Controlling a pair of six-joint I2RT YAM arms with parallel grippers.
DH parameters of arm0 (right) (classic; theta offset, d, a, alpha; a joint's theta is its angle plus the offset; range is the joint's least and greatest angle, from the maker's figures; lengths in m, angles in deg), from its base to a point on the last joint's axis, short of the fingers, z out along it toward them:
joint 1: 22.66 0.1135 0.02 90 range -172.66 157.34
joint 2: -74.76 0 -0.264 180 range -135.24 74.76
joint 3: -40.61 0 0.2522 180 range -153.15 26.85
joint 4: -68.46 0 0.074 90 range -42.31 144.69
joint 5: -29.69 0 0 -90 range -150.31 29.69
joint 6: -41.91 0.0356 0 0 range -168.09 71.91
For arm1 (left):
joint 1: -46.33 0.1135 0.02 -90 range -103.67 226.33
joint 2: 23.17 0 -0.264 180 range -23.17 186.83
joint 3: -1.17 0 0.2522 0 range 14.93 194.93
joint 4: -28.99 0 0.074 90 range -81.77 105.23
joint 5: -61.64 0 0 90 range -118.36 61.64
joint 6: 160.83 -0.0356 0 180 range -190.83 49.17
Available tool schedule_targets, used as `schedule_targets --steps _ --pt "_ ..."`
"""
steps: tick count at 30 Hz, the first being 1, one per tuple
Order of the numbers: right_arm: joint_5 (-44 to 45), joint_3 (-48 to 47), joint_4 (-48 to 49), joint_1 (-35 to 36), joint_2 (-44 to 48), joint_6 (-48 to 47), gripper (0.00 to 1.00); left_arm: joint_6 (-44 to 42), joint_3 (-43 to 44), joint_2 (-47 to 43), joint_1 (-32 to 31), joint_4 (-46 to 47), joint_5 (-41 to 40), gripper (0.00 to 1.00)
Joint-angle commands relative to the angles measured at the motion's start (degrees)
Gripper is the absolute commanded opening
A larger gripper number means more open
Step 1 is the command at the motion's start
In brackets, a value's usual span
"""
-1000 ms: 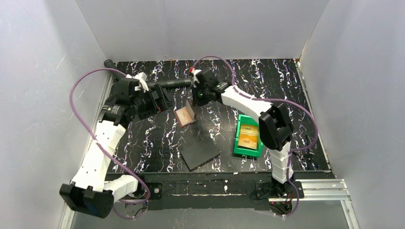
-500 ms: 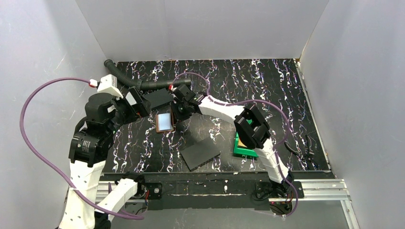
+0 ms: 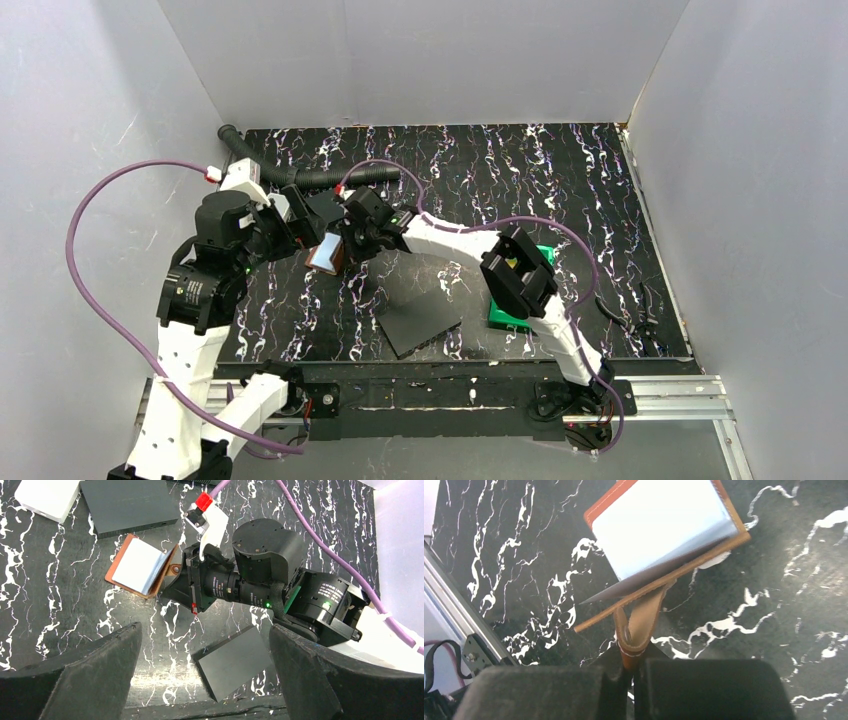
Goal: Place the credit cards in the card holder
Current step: Close the card holder at the center of the board.
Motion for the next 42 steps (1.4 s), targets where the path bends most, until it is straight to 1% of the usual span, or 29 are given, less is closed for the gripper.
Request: schedule_targets --steps 1,3,6,9,11,13,14,17,18,20,23,26,28,31,35,37,38,39,40,42 --pt "4.0 2.28 1.4 -2.88 5.36 -0.77 0.01 -1.19 -0.69 0.38 0.31 0.66 1.09 0.98" --pt "3.32 7.47 3.43 -4.2 8.52 -2.26 0.01 -1.31 -0.94 1.36 0.31 0.65 1.6 0.98" --pt "0.28 14.12 4.25 -7.39 12.95 -3.89 0.01 -1.01 -1.72 4.28 0.31 0.85 6.08 0.98" --pt "-1.56 21.86 4.47 -11.38 18.12 -5.37 0.01 0.44 -3.93 7.21 0.31 2.8 11.92 0.98" --pt "-2.74 26.8 4.97 -14.55 21.75 -6.67 0.01 2.26 -6.38 9.31 0.31 6.02 17.03 0.98" --pt "-4.62 29.65 3.17 -17.28 24.22 -8.62 0.01 4.59 -8.66 11.29 0.31 8.52 21.3 0.98" --pt "-5.21 29.7 0.74 -18.55 24.98 -9.93 0.01 5.71 -9.92 12.04 0.29 10.0 23.32 0.98" --pt "-2.98 29.97 -4.84 -20.2 27.55 -15.27 0.01 9.29 -13.89 13.45 0.32 15.49 29.03 0.98" --pt "-2.24 29.55 -6.56 -20.32 27.77 -17.22 0.01 10.05 -14.57 14.02 0.32 16.61 30.34 0.98" --pt "0.35 25.61 -13.68 -20.34 26.86 -19.83 0.01 10.7 -15.04 15.5 0.31 17.59 31.89 0.98" --pt "3.25 20.34 -20.71 -20.22 24.14 -21.23 0.02 10.91 -15.22 16.9 0.33 18.31 32.96 0.98" --pt "5.4 15.38 -24.5 -19.43 20.97 -20.11 0.09 11.04 -15.23 17.02 0.31 18.52 32.93 0.98" --pt "5.99 12.4 -25.14 -18.56 18.79 -19.02 0.12 10.89 -15.29 16.67 0.31 18.48 32.87 0.98" --pt "5.4 7.43 -25.28 -18.02 14.33 -15.97 0.16 10.8 -15.81 16.25 0.31 18.48 32.89 0.98" --pt "5.54 -1.32 -26.5 -17.81 6.37 -12.36 0.27 10.98 -16.74 15.87 0.32 18.48 34.25 0.98" --pt "5.78 -3.27 -25.36 -17.79 4.1 -11.59 0.32 10.94 -17.31 15.42 0.36 18.48 34.59 0.98" --pt "4.6 -3.84 -23.47 -17.79 2.8 -11.38 0.38 10.88 -17.75 14.94 0.32 18.4 34.68 0.98" --pt "3.36 -2.86 -19.53 -17.79 1.81 -10.86 0.44 10.66 -18.33 14.58 0.34 18.43 34.56 0.98" --pt "2.48 -2.75 -17.56 -17.93 1.02 -10.59 0.47 10.39 -18.81 14.54 0.32 18.39 34.68 0.98" --pt "0.04 2.39 -9.77 -18.53 1.58 -8.32 0.47 9.96 -19.57 14.47 0.31 18.21 35.45 0.98"
